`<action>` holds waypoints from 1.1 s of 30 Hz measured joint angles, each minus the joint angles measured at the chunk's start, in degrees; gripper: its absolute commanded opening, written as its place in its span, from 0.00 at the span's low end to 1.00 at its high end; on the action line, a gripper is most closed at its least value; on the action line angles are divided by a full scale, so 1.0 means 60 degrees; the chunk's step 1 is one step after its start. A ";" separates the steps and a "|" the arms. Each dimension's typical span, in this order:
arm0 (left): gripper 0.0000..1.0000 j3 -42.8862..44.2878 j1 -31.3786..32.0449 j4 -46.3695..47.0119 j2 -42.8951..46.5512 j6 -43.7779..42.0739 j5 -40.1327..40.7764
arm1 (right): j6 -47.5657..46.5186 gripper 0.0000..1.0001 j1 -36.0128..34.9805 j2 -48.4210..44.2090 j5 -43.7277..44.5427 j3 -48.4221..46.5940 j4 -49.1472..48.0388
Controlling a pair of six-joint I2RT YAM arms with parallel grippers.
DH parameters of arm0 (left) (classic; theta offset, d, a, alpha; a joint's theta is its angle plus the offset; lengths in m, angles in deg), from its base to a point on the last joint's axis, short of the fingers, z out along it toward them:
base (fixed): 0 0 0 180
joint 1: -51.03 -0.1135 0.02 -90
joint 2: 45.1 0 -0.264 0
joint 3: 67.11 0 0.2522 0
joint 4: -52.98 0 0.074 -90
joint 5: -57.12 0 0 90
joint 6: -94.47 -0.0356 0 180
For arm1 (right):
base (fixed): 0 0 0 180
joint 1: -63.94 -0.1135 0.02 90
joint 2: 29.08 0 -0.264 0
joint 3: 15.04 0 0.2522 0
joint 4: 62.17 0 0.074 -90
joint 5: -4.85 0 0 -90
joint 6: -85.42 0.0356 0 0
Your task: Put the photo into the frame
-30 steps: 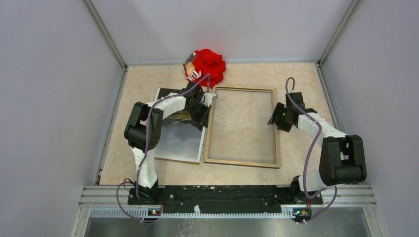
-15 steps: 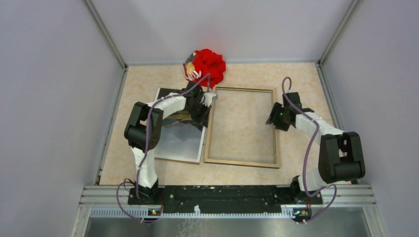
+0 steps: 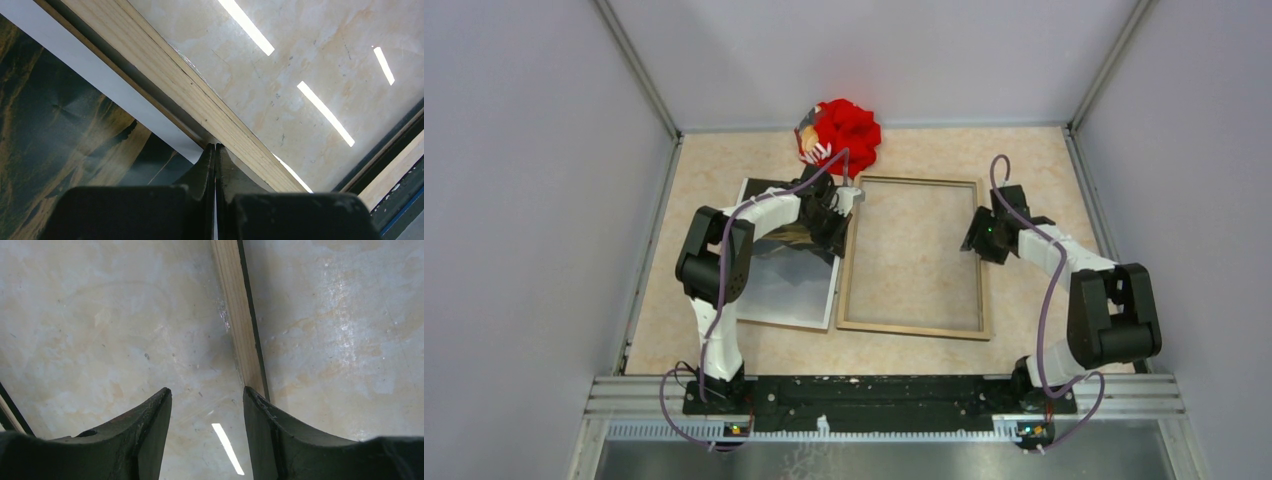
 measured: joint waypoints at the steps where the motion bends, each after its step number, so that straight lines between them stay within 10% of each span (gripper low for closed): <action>1: 0.00 0.0000 0.0000 0.0000 0.0000 0.0000 0.0000 | 0.0015 0.54 0.0004 -0.0004 -0.0015 0.0000 -0.0004; 22: 0.00 0.0069 -0.0011 0.0047 -0.0029 -0.0004 0.0036 | 0.1807 0.61 -0.0302 -0.0933 -0.3333 0.0018 -0.1169; 33: 0.00 0.0109 -0.0051 -0.0004 -0.0018 -0.0011 -0.0036 | 0.0772 0.81 0.0929 -0.1330 -0.1413 0.0033 -0.0175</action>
